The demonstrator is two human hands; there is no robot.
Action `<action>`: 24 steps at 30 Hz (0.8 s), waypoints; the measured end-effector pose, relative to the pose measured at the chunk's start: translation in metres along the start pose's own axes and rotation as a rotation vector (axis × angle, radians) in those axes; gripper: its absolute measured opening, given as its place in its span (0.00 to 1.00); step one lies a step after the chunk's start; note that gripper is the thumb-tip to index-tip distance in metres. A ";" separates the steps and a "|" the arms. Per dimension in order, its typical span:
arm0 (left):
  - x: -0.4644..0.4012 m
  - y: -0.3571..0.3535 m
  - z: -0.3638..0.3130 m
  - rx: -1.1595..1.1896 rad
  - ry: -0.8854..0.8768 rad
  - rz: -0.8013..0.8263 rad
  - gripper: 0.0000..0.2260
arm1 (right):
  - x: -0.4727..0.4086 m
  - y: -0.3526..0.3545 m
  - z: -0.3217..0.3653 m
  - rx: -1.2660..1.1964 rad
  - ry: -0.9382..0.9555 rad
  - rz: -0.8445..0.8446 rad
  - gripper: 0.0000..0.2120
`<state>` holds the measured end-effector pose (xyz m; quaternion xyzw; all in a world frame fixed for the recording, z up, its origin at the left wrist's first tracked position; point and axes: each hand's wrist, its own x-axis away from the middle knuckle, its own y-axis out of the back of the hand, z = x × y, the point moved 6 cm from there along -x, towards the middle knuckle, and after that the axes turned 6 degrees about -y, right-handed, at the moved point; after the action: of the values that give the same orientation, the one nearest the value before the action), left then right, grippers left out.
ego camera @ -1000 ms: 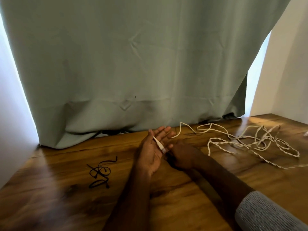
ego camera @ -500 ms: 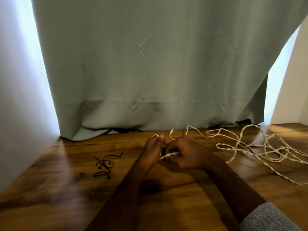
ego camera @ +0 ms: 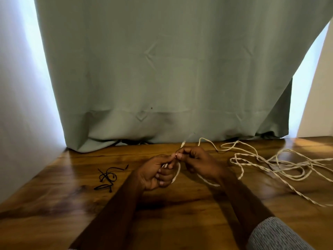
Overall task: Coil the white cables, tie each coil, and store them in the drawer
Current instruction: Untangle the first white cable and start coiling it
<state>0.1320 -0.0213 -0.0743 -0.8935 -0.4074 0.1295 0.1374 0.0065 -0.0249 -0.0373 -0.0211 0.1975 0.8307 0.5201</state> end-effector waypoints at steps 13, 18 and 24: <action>-0.013 0.012 0.002 0.140 -0.054 -0.200 0.19 | -0.020 -0.003 -0.022 -0.114 -0.009 -0.096 0.10; -0.008 0.002 -0.005 0.368 -0.100 -0.077 0.17 | -0.025 -0.006 -0.032 0.054 0.021 -0.190 0.11; -0.006 0.009 0.001 0.187 -0.182 -0.263 0.12 | -0.021 -0.010 -0.012 0.169 0.163 -0.395 0.10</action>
<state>0.1345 -0.0316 -0.0774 -0.8005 -0.5175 0.2280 0.1985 0.0225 -0.0438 -0.0465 -0.0828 0.3001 0.6889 0.6546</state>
